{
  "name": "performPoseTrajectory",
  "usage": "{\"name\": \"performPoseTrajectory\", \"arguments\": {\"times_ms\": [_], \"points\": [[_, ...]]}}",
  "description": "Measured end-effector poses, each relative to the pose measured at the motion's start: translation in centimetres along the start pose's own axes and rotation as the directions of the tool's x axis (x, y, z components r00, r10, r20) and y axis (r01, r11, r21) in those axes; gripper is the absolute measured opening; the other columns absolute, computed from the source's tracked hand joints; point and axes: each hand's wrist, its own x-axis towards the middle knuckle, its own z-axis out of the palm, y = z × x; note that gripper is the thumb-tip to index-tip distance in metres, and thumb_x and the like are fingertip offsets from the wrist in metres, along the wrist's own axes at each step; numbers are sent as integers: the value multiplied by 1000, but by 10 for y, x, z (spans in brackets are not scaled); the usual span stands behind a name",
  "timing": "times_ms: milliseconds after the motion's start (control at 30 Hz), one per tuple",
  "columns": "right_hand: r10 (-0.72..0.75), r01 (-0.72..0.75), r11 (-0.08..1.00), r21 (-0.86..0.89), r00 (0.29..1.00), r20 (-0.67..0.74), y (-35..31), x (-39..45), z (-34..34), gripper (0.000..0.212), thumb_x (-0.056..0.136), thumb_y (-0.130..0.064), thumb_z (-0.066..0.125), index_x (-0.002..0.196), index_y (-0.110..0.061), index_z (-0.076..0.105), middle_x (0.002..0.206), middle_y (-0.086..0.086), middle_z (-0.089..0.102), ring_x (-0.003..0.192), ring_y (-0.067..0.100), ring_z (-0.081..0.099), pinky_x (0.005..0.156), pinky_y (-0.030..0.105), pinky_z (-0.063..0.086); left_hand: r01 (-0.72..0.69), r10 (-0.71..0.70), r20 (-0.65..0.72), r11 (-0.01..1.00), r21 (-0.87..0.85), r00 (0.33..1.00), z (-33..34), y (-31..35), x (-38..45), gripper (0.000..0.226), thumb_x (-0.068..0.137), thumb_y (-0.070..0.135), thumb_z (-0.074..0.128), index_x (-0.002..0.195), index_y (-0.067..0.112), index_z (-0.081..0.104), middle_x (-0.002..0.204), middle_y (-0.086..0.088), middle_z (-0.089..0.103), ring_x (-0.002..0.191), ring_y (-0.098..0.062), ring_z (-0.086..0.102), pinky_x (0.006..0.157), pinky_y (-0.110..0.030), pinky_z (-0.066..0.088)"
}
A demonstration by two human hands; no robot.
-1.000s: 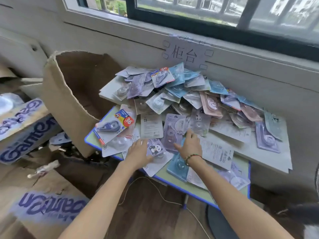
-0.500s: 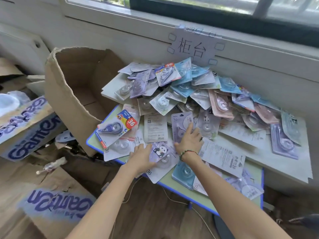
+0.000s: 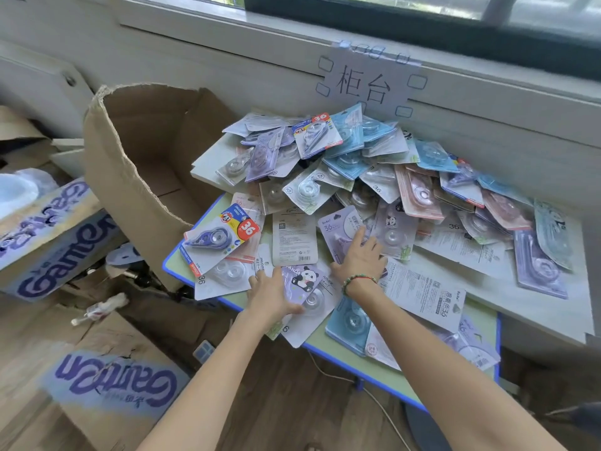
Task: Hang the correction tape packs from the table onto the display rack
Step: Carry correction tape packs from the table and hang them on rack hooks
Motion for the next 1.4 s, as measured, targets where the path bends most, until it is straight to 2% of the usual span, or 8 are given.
{"name": "performPoseTrajectory", "arguments": {"times_ms": [433,533,700,933,1067,1200,1300,1400], "points": [[-29,31,996,81,999,-23,21,-7,-14,101,83,-49,64,151,-10,1,145,17,28,134,32,29,104,41,32,-63,66,49,996,-71,997,10,28,-7,83,69,52,79,130,9,44,133,-17,35,128,-32,32,107,-36,33],[-12,15,997,71,999,-40,28,-10,-20,102,83,-49,65,151,-9,0,147,18,26,135,32,28,106,43,32,-69,70,9,997,-37,998,14,35,-5,81,68,55,79,127,9,47,132,-15,38,126,-31,33,106,-36,34],[51,-46,997,59,995,-82,54,-13,-28,106,81,-52,66,151,-9,-1,145,16,29,131,31,32,102,42,34,-86,89,-70,995,45,994,23,44,-7,87,69,56,76,132,10,36,136,-14,37,127,-30,36,105,-38,35],[128,-121,988,94,989,-73,80,-18,-41,114,79,-50,69,149,1,-5,147,15,26,132,30,31,103,42,36,-106,97,-103,991,-87,990,23,42,-10,80,70,44,80,125,5,38,128,-14,45,120,-30,45,100,-36,40],[143,-133,984,122,986,-81,89,-30,-49,114,78,-48,72,148,2,-3,146,15,24,132,31,30,103,41,36,-132,121,-109,987,-94,987,25,40,-16,92,67,42,83,134,5,32,135,-14,42,126,-30,42,103,-41,39],[168,-153,979,132,980,-108,100,-50,-59,113,77,-47,73,148,2,0,146,15,24,133,31,29,103,40,35,-182,182,-13,983,-32,983,21,46,-24,111,66,46,83,148,4,20,146,-13,32,133,-29,39,107,-40,40],[207,-187,971,146,969,-137,108,-69,-72,111,78,-47,72,148,2,1,146,14,24,133,30,30,104,40,35,-230,231,10,973,-19,973,13,52,-31,103,67,48,81,144,3,28,142,-15,32,128,-29,42,105,-41,42],[271,-240,954,179,947,-172,109,-95,-83,112,78,-47,72,149,2,1,149,15,21,135,30,28,106,40,33,-313,310,-46,947,-72,950,-2,58,-41,92,68,49,81,134,5,35,135,-13,33,123,-28,43,102,-41,43]]}}
